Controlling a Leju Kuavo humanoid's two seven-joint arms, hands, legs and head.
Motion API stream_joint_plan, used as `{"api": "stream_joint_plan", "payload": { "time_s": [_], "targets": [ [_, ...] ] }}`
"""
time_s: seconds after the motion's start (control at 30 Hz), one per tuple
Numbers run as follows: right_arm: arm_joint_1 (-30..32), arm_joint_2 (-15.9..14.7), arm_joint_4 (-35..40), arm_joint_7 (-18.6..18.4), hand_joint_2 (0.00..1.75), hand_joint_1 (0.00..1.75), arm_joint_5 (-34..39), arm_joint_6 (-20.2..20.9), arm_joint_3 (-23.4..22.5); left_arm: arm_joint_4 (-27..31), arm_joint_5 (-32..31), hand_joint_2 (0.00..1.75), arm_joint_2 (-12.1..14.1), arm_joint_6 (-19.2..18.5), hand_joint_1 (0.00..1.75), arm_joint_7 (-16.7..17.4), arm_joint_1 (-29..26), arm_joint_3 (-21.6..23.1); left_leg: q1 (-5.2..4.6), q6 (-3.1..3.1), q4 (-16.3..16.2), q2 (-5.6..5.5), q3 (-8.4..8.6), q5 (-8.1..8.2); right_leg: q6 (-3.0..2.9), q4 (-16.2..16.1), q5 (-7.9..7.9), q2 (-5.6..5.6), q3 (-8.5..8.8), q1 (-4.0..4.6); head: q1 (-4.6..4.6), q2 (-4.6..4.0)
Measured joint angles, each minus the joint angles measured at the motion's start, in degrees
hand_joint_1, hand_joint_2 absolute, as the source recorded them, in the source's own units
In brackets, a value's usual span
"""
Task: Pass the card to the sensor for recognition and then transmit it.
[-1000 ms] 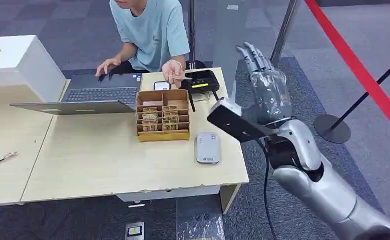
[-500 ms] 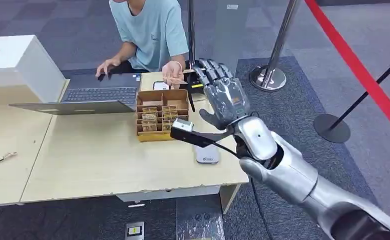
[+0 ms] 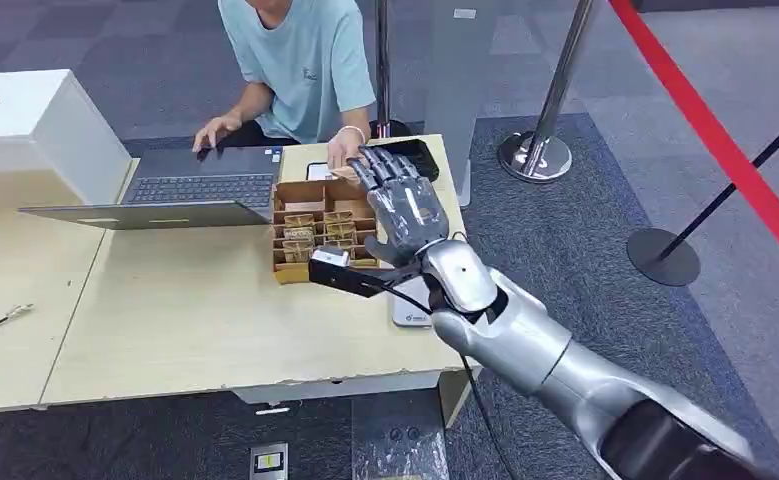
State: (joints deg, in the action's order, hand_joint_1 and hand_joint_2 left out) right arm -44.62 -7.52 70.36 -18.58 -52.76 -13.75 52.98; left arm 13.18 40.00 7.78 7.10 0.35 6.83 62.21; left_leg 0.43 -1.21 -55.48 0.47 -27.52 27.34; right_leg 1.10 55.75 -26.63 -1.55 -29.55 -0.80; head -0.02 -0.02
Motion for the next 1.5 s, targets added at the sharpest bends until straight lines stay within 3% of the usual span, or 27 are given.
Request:
{"api": "stream_joint_plan", "payload": {
  "time_s": [0.37,1.1,1.13,1.17,1.27,1.5],
  "targets": [
    [-0.93,2.98,-8.16,0.79,1.75,0.00,1.07,-2.65,0.35,0.00,-0.02,1.75,-0.11,-0.07,0.00,0.74,-0.01,1.07,0.00,0.00,-0.01,0.00,0.01,0.00,0.00,0.00,0.00,0.00,-0.01,0.00,0.00,0.00],
    [-1.20,6.43,-13.19,2.21,1.75,0.05,2.36,-3.13,0.48,0.00,-0.37,1.75,-0.11,0.37,0.00,1.03,-0.01,1.35,0.00,-0.01,-0.01,0.01,0.02,-0.01,0.00,0.00,0.00,0.00,-0.02,0.01,0.00,0.00],
    [-1.23,6.52,-13.29,2.32,1.75,0.47,2.43,-3.15,0.48,0.00,-0.35,1.75,-0.11,0.35,0.00,1.05,-0.02,1.35,0.00,-0.01,-0.01,0.01,0.01,-0.01,0.00,0.00,0.00,0.00,-0.02,0.01,0.00,0.00],
    [-1.26,6.58,-13.45,2.41,1.75,1.45,2.53,-3.17,0.48,0.00,-0.33,1.75,-0.11,0.33,0.00,1.09,-0.02,1.35,0.00,-0.01,-0.01,0.01,0.01,-0.01,0.00,0.00,0.00,0.00,-0.02,0.01,0.00,0.00],
    [-1.27,6.82,-13.80,2.54,1.75,1.75,2.95,-3.37,0.48,0.00,-0.15,1.75,-0.11,0.28,0.00,1.20,-0.02,1.35,0.00,-0.01,-0.01,0.01,0.01,-0.01,0.00,0.00,0.00,0.00,-0.02,0.01,0.00,0.00],
    [-1.29,6.89,-14.12,2.67,1.75,1.75,3.48,-3.98,0.48,0.00,0.17,1.75,-0.11,0.44,0.00,1.23,-0.02,1.35,0.00,-0.01,-0.01,0.01,0.01,0.00,0.00,0.00,0.00,0.00,-0.02,0.01,0.00,0.00]
  ]
}}
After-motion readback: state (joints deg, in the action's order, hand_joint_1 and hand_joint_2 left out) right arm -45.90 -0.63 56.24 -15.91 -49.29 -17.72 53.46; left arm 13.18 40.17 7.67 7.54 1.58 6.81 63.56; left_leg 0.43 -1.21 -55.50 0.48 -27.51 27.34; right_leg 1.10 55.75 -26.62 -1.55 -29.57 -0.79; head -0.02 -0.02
